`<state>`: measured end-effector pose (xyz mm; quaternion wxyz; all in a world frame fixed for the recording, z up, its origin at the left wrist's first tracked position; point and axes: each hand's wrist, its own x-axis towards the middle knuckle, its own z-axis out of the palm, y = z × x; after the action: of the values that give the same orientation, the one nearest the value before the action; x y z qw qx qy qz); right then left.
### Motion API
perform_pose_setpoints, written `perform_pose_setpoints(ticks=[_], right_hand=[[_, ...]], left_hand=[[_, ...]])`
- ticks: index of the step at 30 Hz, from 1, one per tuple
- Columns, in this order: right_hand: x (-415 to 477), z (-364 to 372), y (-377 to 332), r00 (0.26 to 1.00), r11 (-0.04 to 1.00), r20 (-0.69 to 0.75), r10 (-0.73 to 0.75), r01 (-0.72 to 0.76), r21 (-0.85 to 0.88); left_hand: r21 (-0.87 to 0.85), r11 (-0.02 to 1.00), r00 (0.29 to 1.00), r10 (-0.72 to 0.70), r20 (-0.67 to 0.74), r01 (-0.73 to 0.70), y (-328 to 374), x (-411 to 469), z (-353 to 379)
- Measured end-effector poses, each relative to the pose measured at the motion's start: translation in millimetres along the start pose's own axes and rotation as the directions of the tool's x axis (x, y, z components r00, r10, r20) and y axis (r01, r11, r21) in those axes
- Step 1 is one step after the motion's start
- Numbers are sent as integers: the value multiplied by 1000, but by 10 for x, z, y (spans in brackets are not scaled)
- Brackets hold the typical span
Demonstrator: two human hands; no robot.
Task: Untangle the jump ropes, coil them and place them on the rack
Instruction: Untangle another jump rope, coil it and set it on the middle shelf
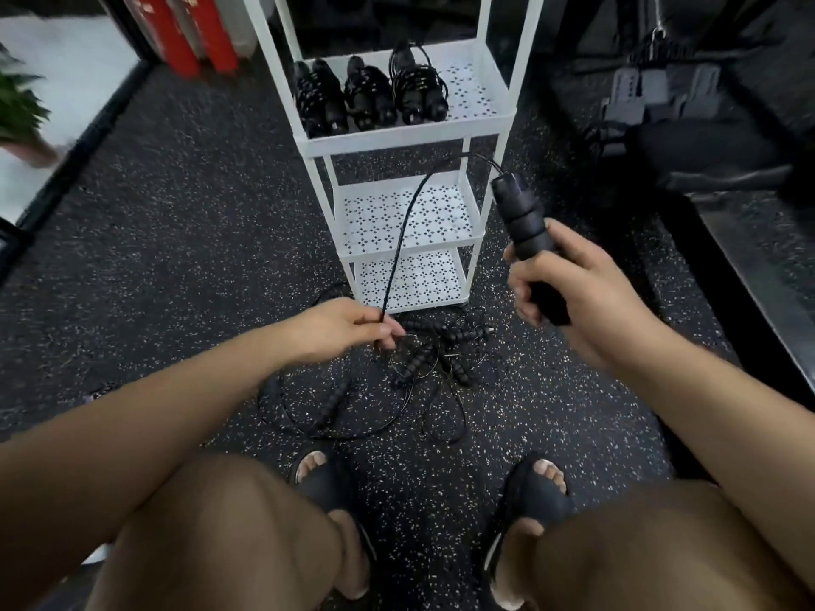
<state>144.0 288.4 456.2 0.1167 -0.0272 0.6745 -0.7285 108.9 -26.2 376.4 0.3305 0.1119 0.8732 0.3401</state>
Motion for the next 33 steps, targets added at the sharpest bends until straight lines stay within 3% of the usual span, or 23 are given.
perform_pose_setpoints(ticks=[3,8,17,22,33], right_hand=[[-47,200,-133,1000,1000,-16,-18,19,21],[82,549,-139,993,996,-97,66,-70,-49],[471,744,127,976,989,-214,40,-70,-133],[536,733,256,981,965,-159,112,-145,-218],[656,777,265,958,956,-286,33,-114,-269]], left_hand=[[-20,999,993,37,-108,-40,346,-159,-126],[-116,985,952,85,-293,-124,813,-332,-287],[-261,931,818,64,-571,-255,1014,-174,-295],[-356,896,825,18,-566,-264,1008,16,-241],[-596,703,838,-1,-546,-388,990,204,-269]])
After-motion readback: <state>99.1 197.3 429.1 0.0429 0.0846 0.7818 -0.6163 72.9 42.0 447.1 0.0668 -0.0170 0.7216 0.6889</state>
